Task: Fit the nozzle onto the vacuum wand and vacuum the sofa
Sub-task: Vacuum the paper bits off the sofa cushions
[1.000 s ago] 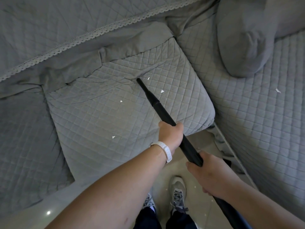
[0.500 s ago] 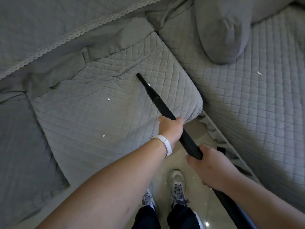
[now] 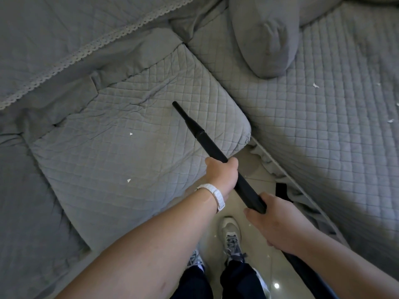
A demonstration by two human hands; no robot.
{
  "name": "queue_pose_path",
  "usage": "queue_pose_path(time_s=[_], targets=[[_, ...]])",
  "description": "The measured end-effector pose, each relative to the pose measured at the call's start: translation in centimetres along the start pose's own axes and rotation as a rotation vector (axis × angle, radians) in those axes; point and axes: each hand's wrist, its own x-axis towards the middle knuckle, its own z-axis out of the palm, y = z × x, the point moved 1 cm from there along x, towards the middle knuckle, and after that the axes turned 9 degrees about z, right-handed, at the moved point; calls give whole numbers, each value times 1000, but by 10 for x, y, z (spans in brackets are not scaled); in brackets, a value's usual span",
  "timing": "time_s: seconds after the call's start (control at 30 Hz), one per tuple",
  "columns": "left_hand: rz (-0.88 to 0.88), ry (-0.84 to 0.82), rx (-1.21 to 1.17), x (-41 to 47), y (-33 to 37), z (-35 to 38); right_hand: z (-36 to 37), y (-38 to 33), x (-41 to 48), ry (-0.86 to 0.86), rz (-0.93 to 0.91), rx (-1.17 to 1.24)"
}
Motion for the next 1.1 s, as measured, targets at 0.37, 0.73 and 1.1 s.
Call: queue_pose_path(time_s=[0.37,0.73,1.1], targets=[[-16,10,85,-35,-26,15,4,38,-22,-4,23,-16],[-30,-15,27,-25,-23,27,3,43,-9,-11,25,-1],[-28,21,31,-15,-30,28,-2,41,-3,-29,-16,-31]])
